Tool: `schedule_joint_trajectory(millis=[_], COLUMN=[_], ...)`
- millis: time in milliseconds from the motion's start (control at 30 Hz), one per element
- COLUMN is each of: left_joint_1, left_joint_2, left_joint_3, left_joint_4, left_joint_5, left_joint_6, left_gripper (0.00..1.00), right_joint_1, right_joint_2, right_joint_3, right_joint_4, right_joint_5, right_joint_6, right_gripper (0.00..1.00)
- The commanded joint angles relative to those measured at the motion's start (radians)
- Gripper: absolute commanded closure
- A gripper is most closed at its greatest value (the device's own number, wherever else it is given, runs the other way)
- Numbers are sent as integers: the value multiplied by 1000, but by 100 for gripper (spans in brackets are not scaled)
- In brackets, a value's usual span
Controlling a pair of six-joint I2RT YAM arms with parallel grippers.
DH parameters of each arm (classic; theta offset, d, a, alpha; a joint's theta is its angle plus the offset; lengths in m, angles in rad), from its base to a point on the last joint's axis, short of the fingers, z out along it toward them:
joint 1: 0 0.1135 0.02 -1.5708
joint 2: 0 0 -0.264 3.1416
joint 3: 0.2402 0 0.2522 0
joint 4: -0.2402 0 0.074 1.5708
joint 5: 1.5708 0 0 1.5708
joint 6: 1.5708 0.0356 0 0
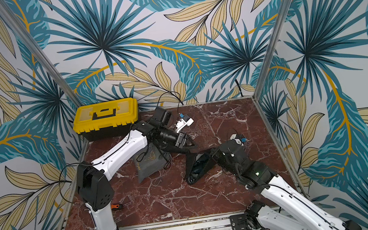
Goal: Pack away hair dryers
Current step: Pull the drawstrings on both sides of the drawstring bag.
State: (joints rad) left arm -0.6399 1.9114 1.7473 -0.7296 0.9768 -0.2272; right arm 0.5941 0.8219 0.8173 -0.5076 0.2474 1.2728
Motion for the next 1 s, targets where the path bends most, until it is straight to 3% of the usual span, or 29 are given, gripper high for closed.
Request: schedule_joint_trajectory(millis=[0, 67, 133, 233, 300, 433, 500, 600, 733, 967], left_joint_1=[42, 83, 130, 150, 149, 120, 70, -16, -63, -113], left_joint_2=[-48, -68, -99, -126, -174, -297, -325, -300, -261, -242], left_joint_3=[34, 34, 38, 51, -34, -284, -369, -402, -419, -468], left_joint_4=[8, 2, -85, -372, -447, -454, -453, -438, -380, -199], left_joint_5=[52, 63, 63, 8, -51, -186, -239, -373, -392, -525], left_joint_6=[0, 2, 88, 431, 598, 795, 853, 844, 802, 731], left_gripper=[33, 32, 32, 35, 36, 39, 33, 30, 22, 12], right_joint_1=[-12, -21, -29, -45, -56, -68, -72, -73, -76, -93], right_joint_2=[32, 54, 86, 141, 177, 235, 255, 270, 278, 280], right_joint_3=[25, 37, 62, 110, 139, 169, 172, 172, 174, 176], right_joint_4=[1, 20, 34, 38, 45, 69, 82, 95, 97, 96], right_joint_5=[21, 11, -1, -25, -44, -77, -87, -89, -89, -96], right_joint_6=[-42, -46, -56, -80, -91, -93, -90, -85, -90, -97], right_gripper=[100, 100, 100, 100, 100, 100, 100, 100, 100, 100])
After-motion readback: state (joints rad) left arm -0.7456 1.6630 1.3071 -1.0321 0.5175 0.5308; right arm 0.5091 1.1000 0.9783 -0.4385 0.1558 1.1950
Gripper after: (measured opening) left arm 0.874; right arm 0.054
